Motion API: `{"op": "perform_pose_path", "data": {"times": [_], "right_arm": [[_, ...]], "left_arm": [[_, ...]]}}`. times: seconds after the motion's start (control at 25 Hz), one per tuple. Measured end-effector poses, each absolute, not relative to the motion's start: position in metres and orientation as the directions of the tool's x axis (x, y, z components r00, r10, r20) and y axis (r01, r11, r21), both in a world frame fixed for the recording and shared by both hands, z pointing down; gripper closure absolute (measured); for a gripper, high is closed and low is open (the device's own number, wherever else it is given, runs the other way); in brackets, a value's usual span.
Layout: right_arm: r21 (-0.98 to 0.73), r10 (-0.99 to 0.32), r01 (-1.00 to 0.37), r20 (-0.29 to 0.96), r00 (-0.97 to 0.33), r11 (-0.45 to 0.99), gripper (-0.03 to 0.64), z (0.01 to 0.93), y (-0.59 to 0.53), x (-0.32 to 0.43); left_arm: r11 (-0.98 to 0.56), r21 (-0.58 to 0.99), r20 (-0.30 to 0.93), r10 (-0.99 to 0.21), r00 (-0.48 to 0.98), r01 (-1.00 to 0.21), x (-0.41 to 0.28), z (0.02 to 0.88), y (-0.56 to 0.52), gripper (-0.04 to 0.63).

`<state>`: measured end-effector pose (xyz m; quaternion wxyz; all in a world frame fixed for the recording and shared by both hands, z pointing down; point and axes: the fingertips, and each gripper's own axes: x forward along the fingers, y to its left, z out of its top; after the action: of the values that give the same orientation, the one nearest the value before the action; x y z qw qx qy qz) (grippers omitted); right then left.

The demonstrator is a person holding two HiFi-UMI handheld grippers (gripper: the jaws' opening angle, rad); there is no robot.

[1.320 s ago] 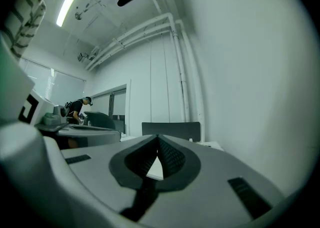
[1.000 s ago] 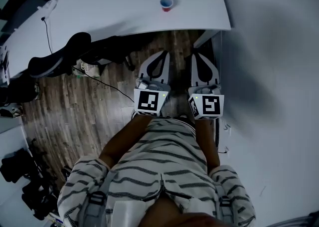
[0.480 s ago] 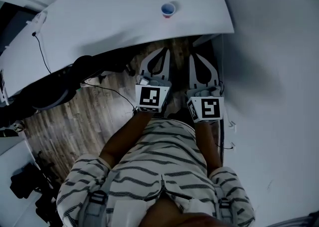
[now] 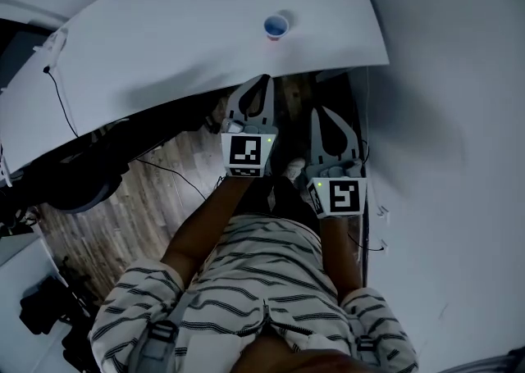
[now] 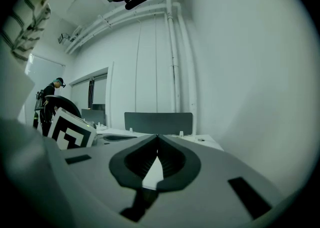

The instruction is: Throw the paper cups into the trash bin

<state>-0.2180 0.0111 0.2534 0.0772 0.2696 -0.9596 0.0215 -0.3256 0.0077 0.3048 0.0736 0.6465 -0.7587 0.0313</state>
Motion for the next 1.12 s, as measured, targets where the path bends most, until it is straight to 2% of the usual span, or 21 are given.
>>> {"op": "perform_pose_path", "data": {"times": [0.64, 0.8, 1.12], "right_arm": [[-0.058, -0.558, -0.578, 0.198, -0.806, 0.814, 0.601, 0.307, -0.019, -0.195], [-0.064, -0.563, -0.585, 0.207, -0.800, 0.809, 0.601, 0.318, -0.021, -0.187], [-0.072, -0.566, -0.594, 0.232, -0.791, 0.801, 0.601, 0.341, -0.027, -0.173]], "left_arm": [[0.199, 0.035, 0.200, -0.962, -0.188, -0.979, -0.347, 0.388, -0.052, 0.568], [0.217, 0.023, 0.221, -0.953, -0.207, -0.976, -0.356, 0.409, -0.066, 0.485], [0.253, 0.018, 0.260, -0.935, -0.240, -0.967, -0.374, 0.448, -0.096, 0.399]]}}
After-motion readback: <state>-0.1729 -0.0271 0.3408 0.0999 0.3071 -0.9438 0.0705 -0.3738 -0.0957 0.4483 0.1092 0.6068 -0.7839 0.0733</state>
